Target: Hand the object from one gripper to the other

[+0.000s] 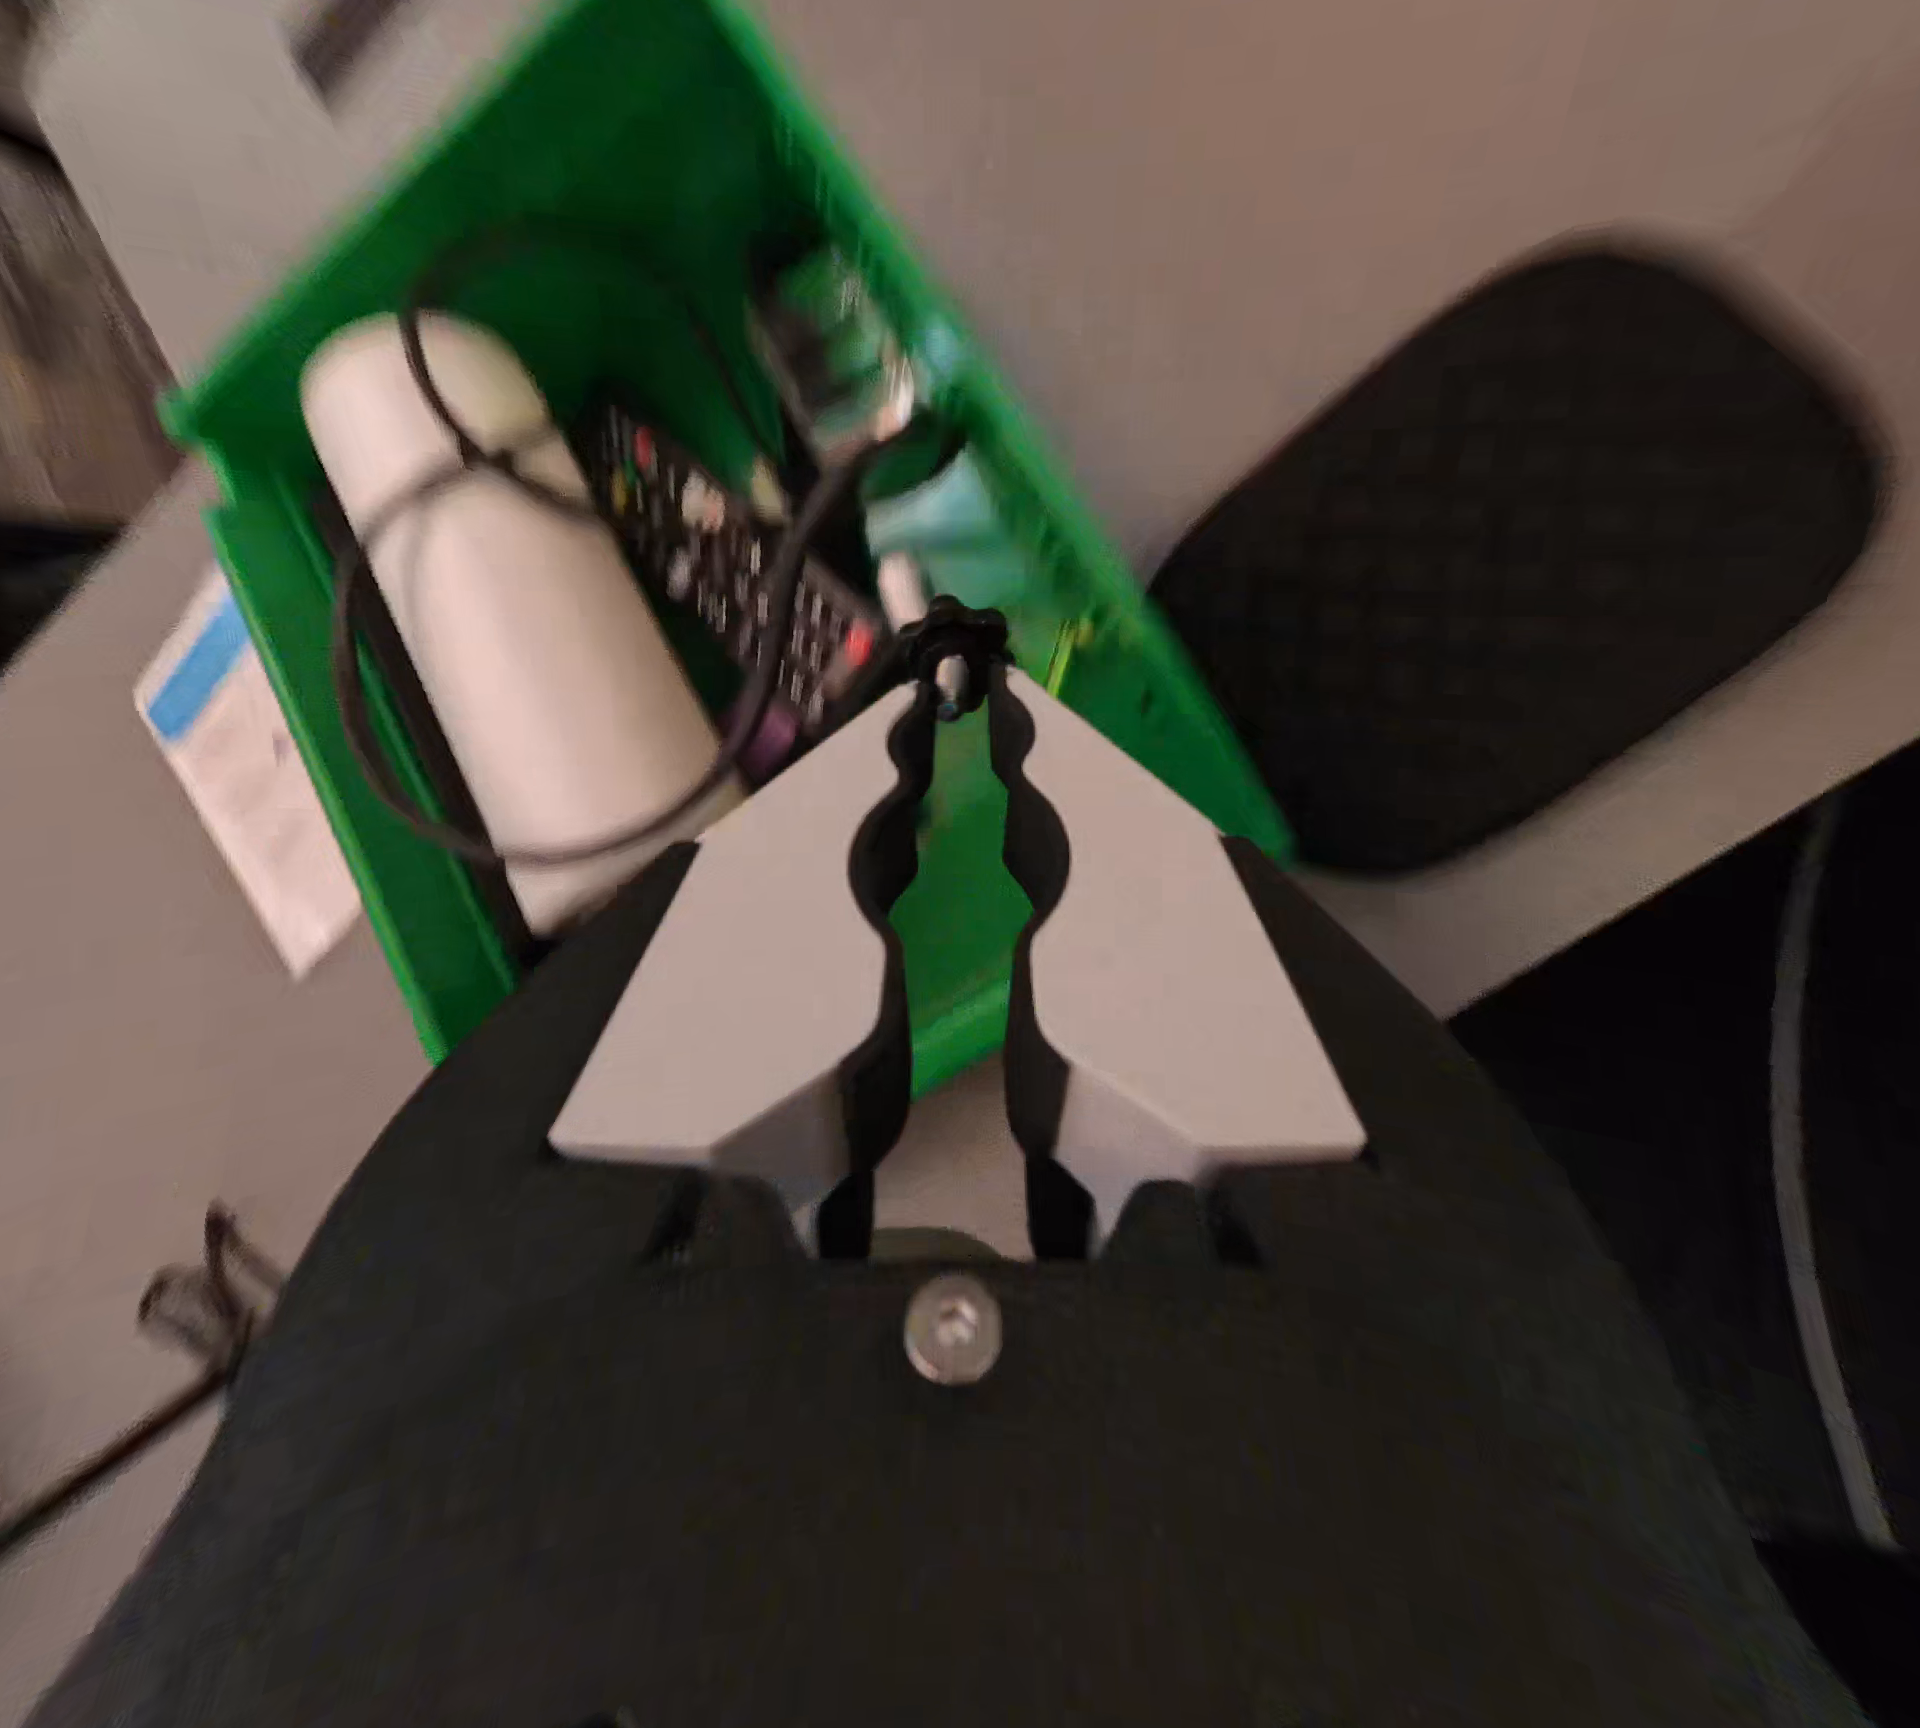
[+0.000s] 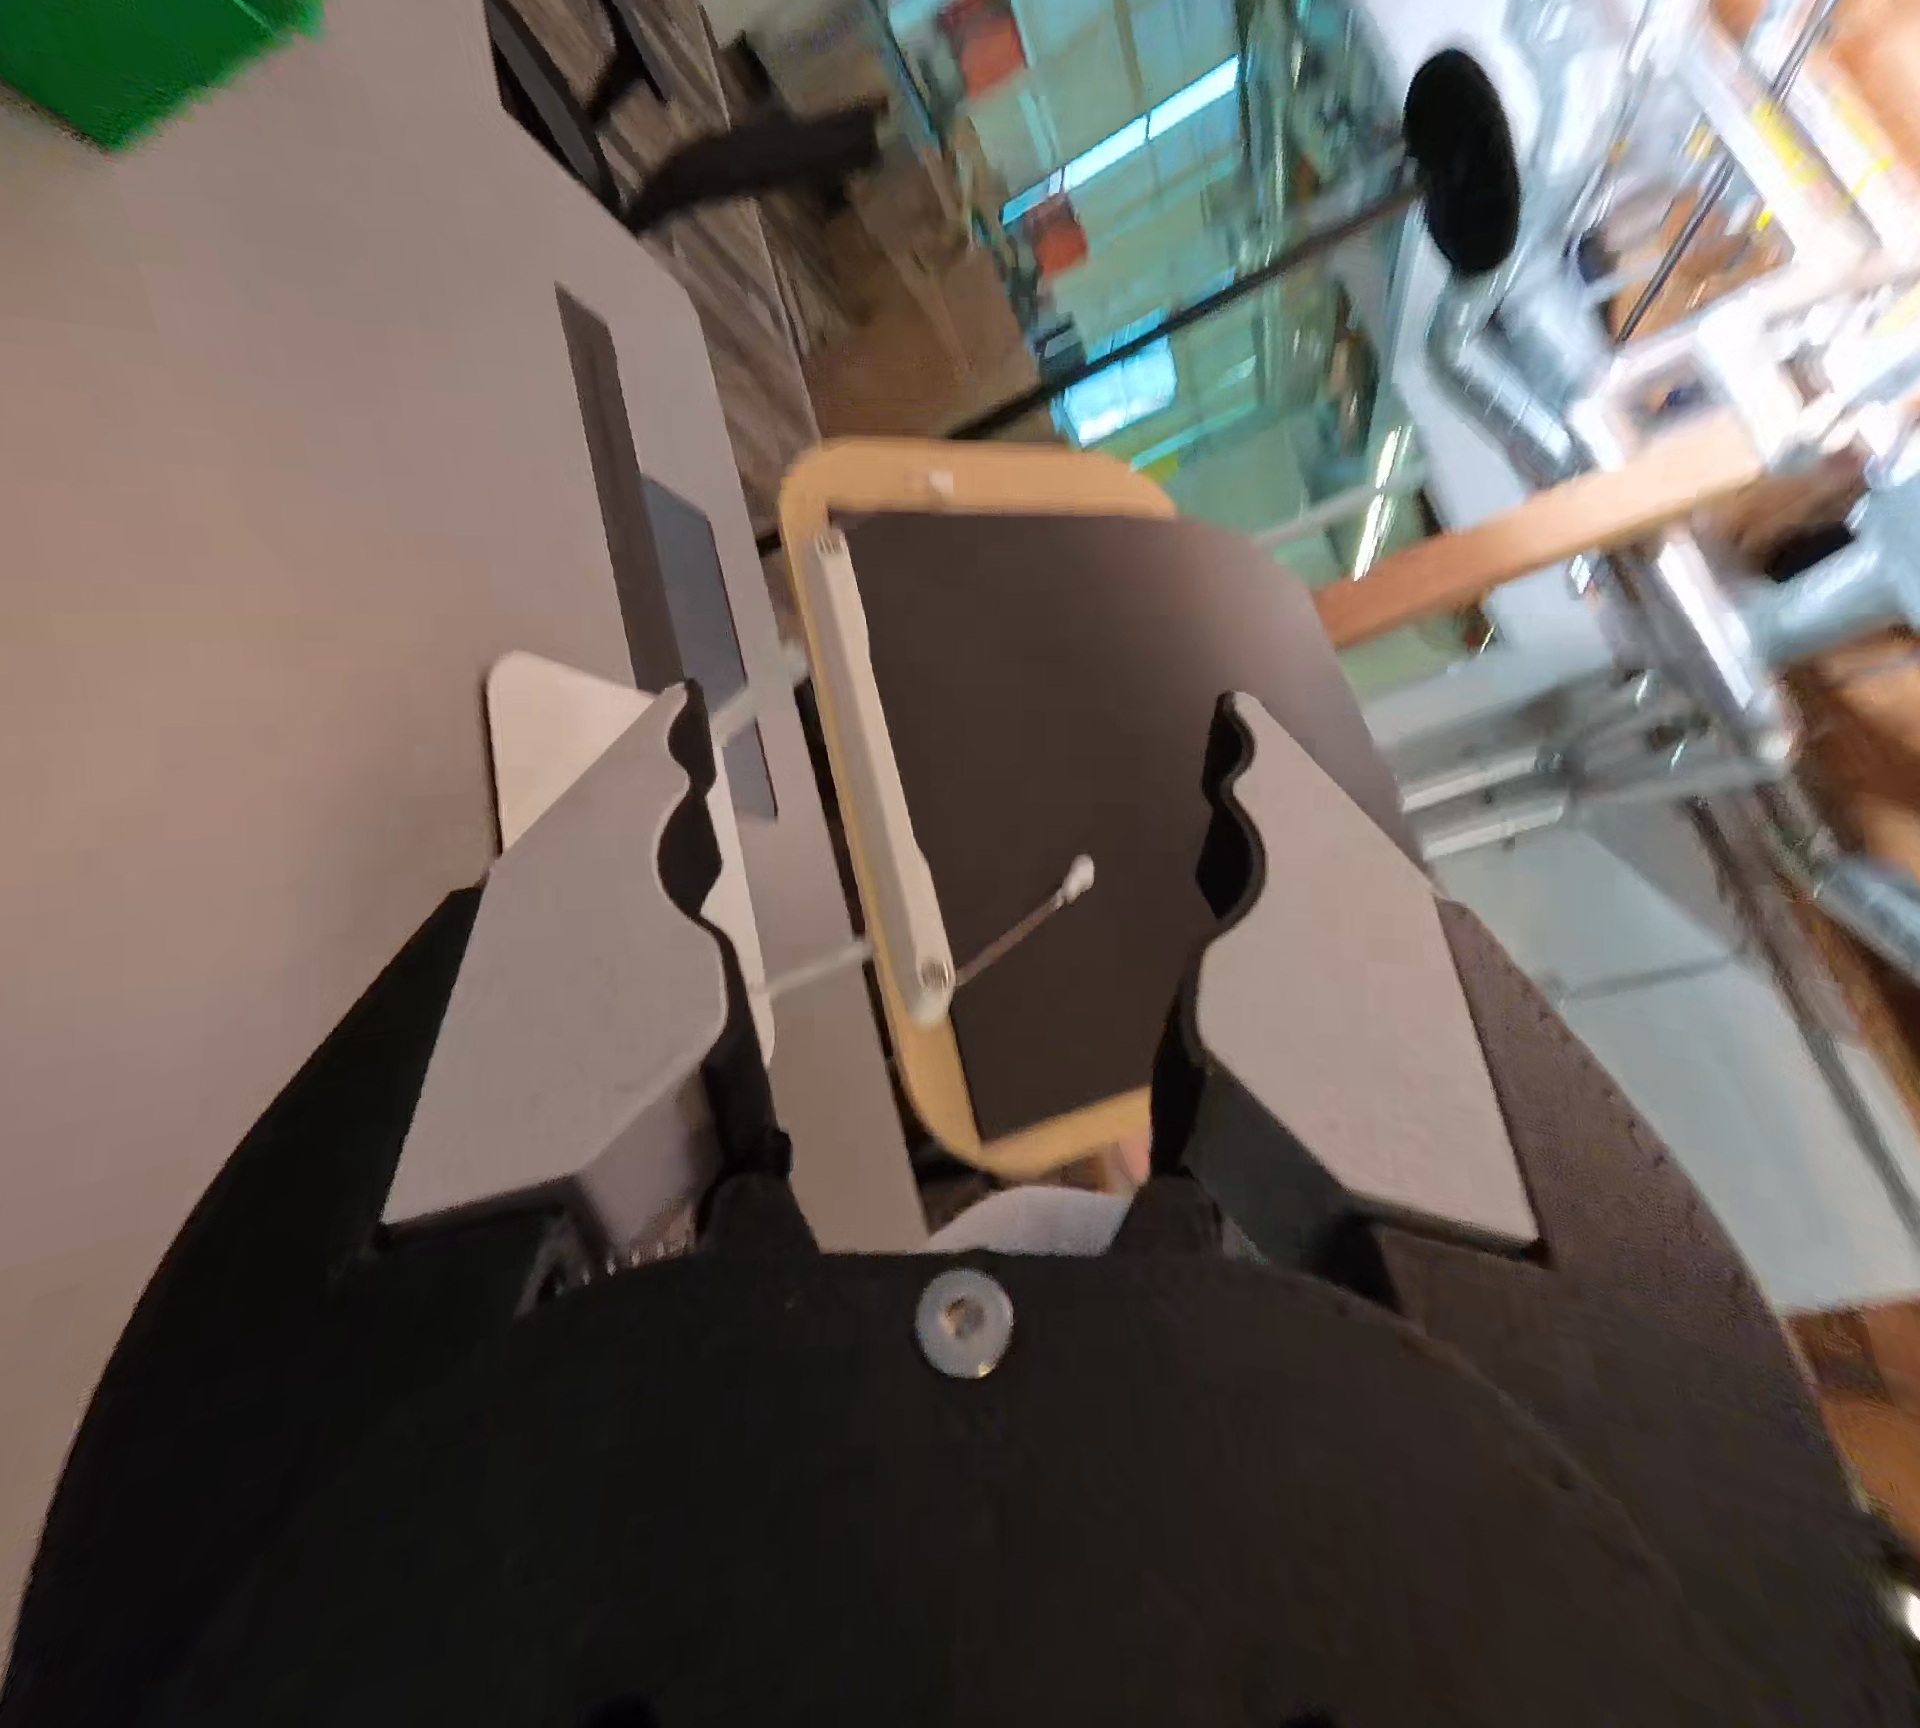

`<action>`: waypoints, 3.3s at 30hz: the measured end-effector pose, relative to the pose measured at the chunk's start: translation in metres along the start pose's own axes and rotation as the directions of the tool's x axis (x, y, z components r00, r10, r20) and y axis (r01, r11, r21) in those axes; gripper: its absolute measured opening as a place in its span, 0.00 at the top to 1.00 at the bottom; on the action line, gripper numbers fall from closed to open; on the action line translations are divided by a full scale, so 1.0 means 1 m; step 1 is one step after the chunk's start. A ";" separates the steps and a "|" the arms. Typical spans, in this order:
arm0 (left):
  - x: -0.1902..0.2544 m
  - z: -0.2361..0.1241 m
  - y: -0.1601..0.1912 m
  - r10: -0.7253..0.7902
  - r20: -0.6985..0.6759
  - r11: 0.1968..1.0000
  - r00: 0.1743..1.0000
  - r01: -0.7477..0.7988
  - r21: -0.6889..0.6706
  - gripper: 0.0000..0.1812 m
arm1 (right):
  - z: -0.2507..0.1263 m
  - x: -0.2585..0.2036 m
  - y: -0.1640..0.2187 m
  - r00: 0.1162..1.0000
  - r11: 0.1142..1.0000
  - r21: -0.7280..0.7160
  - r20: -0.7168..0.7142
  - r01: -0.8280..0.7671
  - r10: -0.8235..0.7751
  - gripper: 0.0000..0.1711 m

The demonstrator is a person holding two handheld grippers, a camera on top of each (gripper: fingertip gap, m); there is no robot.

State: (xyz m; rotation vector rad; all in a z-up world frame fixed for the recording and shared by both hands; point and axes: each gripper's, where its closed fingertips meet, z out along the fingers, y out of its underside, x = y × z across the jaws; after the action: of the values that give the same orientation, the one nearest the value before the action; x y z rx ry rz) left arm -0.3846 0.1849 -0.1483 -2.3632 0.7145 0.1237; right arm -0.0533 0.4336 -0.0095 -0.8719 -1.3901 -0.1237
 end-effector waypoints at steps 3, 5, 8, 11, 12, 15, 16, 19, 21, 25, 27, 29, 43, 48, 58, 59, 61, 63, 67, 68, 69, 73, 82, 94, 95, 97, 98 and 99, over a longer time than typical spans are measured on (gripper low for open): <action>0.033 -0.010 -0.065 0.029 -0.065 0.964 0.997 -0.010 0.264 0.95 | -0.006 -0.041 -0.052 0.995 0.984 0.170 0.071 0.057 -0.070 0.50; 0.065 -0.010 -0.101 0.058 -0.141 0.915 0.988 0.004 0.404 0.95 | -0.012 -0.077 -0.085 0.984 0.956 0.278 0.118 0.096 -0.134 0.54; 0.118 -0.004 -0.140 0.140 -0.283 0.831 0.949 0.043 0.555 0.95 | -0.030 -0.136 -0.129 0.956 0.891 0.442 0.202 0.104 -0.211 0.58; 0.158 -0.001 -0.163 0.232 -0.425 0.760 0.875 0.109 0.641 0.95 | -0.043 -0.184 -0.148 0.914 0.832 0.523 0.217 0.188 -0.343 0.59; 0.168 0.000 -0.168 0.254 -0.470 0.742 0.845 0.141 0.655 0.95 | -0.045 -0.192 -0.150 0.906 0.817 0.533 0.198 0.220 -0.373 0.60; 0.184 -0.001 -0.179 0.292 -0.546 0.706 0.785 0.209 0.677 0.96 | -0.052 -0.204 -0.159 0.913 0.801 0.573 0.211 0.173 -0.348 0.64; 0.187 -0.001 -0.180 0.305 -0.562 0.696 0.769 0.223 0.682 0.96 | -0.053 -0.202 -0.161 0.921 0.798 0.579 0.201 0.164 -0.334 0.66; 0.196 0.000 -0.180 0.321 -0.598 0.695 0.734 0.247 0.676 0.96 | -0.056 -0.197 -0.165 0.931 0.795 0.588 0.184 0.153 -0.315 0.75; 0.199 0.003 -0.178 0.318 -0.615 0.707 0.721 0.252 0.661 0.96 | -0.060 -0.194 -0.168 0.938 0.785 0.603 0.169 0.143 -0.301 0.82; 0.204 0.004 -0.176 0.337 -0.629 0.711 0.700 0.249 0.658 0.96 | -0.062 -0.199 -0.167 0.929 0.782 0.605 0.184 0.152 -0.322 0.87; 0.205 0.006 -0.175 0.334 -0.632 0.712 0.699 0.252 0.655 0.96 | -0.062 -0.200 -0.166 0.925 0.788 0.600 0.205 0.140 -0.321 0.87; 0.206 0.003 -0.175 0.342 -0.638 0.703 0.690 0.263 0.661 0.96 | -0.064 -0.198 -0.168 0.928 0.791 0.605 0.241 0.086 -0.285 0.88; 0.170 0.008 -0.193 0.220 -0.037 0.531 0.975 -0.088 0.843 0.85 | -0.050 -0.168 -0.146 0.509 0.579 0.282 0.816 -0.765 0.274 0.92; 0.163 0.013 -0.205 0.166 0.614 0.493 0.771 -0.604 0.625 0.74 | -0.051 -0.154 -0.146 0.250 0.366 0.116 0.905 -0.924 0.345 0.92; 0.175 0.011 -0.232 0.038 0.840 0.463 0.541 -0.755 0.465 0.82 | -0.058 -0.148 -0.151 0.099 0.189 0.034 0.934 -0.981 0.343 0.92; 0.172 0.010 -0.232 0.021 0.839 0.476 0.544 -0.743 0.470 0.85 | -0.058 -0.148 -0.152 0.097 0.177 0.037 0.933 -0.984 0.346 0.92; 0.172 0.008 -0.233 -0.004 0.830 0.477 0.558 -0.728 0.492 0.87 | -0.060 -0.144 -0.152 0.089 0.142 0.042 0.934 -0.989 0.347 0.92; 0.173 0.005 -0.235 -0.030 0.828 0.477 0.560 -0.720 0.504 0.87 | -0.063 -0.141 -0.154 0.103 0.127 0.062 0.933 -0.990 0.344 0.92; 0.174 0.001 -0.237 -0.038 0.835 0.471 0.549 -0.727 0.499 0.87 | -0.065 -0.138 -0.155 0.111 0.111 0.076 0.933 -0.991 0.344 0.92; 0.175 -0.001 -0.238 -0.044 0.849 0.465 0.527 -0.741 0.484 0.87 | -0.066 -0.137 -0.155 0.095 0.097 0.066 0.935 -0.993 0.342 0.92; 0.177 -0.004 -0.239 -0.056 0.856 0.453 0.513 -0.751 0.480 0.85 | -0.065 -0.137 -0.155 0.088 0.093 0.060 0.934 -0.994 0.347 0.92; 0.180 -0.002 -0.241 -0.053 0.848 0.455 0.527 -0.743 0.491 0.87 | -0.062 -0.137 -0.152 0.080 0.086 0.052 0.931 -0.995 0.358 0.92; 0.180 -0.003 -0.241 -0.011 0.825 0.446 0.564 -0.736 0.509 0.88 | -0.059 -0.138 -0.152 0.082 0.112 0.045 0.928 -0.993 0.362 0.84; 0.151 0.036 -0.220 0.626 0.600 0.582 0.498 -0.811 0.067 0.88 | -0.031 -0.147 -0.134 0.382 0.492 0.117 0.787 -0.863 0.484 0.78; 0.153 0.039 -0.222 0.650 0.580 0.566 0.491 -0.822 0.060 0.88 | -0.028 -0.152 -0.131 0.346 0.494 0.067 0.794 -0.867 0.499 0.78; 0.155 0.043 -0.224 0.697 0.564 0.524 0.442 -0.851 0.019 0.87 | -0.024 -0.163 -0.128 0.271 0.483 -0.016 0.811 -0.875 0.518 0.77; 0.158 0.048 -0.222 0.730 0.532 0.508 0.429 -0.861 -0.004 0.87 | -0.022 -0.168 -0.125 0.244 0.483 -0.053 0.812 -0.874 0.531 0.78; 0.158 0.050 -0.223 0.745 0.531 0.492 0.403 -0.870 -0.030 0.88 | -0.020 -0.172 -0.124 0.223 0.480 -0.078 0.812 -0.874 0.539 0.81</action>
State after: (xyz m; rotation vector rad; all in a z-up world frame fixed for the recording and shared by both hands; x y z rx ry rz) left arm -0.1295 0.2847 -0.1022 -1.3991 1.4757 0.9655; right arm -0.1446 0.2663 -0.1031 -1.2031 -1.4860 1.4470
